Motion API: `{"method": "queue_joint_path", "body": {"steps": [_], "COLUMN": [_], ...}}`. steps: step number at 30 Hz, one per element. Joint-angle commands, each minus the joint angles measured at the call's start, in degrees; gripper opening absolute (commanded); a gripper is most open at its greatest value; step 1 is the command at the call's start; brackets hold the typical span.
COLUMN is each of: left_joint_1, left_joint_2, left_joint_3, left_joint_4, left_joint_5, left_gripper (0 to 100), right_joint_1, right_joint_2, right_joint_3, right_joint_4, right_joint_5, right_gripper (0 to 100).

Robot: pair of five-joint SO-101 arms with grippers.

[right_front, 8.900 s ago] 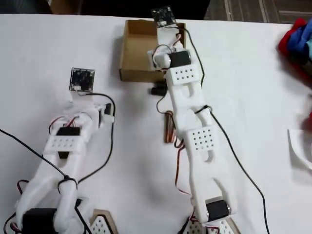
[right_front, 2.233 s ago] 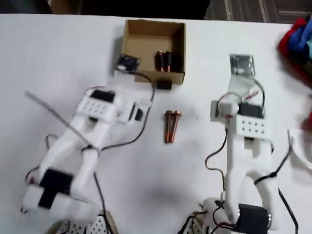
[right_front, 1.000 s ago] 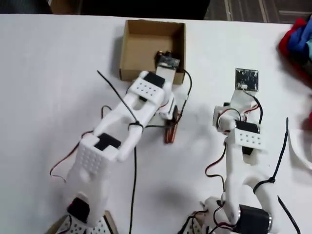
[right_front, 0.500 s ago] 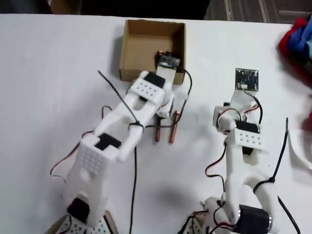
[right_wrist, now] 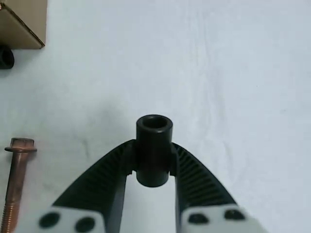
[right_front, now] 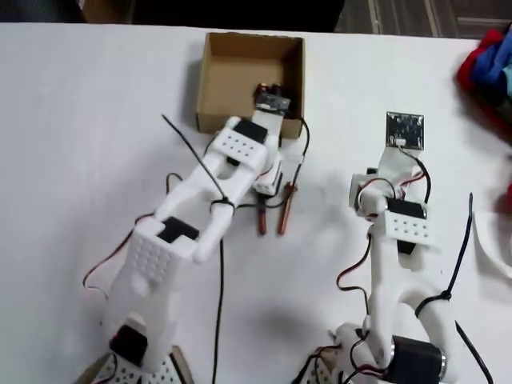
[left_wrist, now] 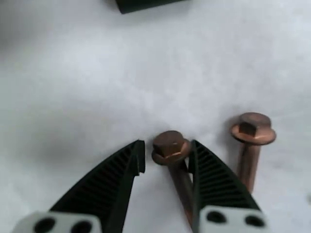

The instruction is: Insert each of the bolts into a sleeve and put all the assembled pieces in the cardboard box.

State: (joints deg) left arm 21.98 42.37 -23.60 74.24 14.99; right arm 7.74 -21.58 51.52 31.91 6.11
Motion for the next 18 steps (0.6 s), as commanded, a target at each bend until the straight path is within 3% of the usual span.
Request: {"method": "queue_joint_path", "body": {"steps": [1, 12, 18], "left_joint_1": [0.8, 0.4, 0.3], "left_joint_2": [0.5, 0.5, 0.7], "left_joint_3": [-0.4, -8.9, -9.9], "left_joint_4": [0.5, 4.0, 9.3], "left_joint_5": [0.4, 0.0, -2.5], "left_gripper": [5, 3, 18], "right_joint_1": [0.7, 0.7, 0.7], "right_joint_2": [-2.2, -2.2, -2.2], "right_joint_3": [-2.2, -2.2, -2.2], "right_joint_4": [-0.9, -0.9, -0.9], "right_joint_5": [-0.5, -0.5, -0.5], "right_gripper": [2.2, 2.2, 2.2]}}
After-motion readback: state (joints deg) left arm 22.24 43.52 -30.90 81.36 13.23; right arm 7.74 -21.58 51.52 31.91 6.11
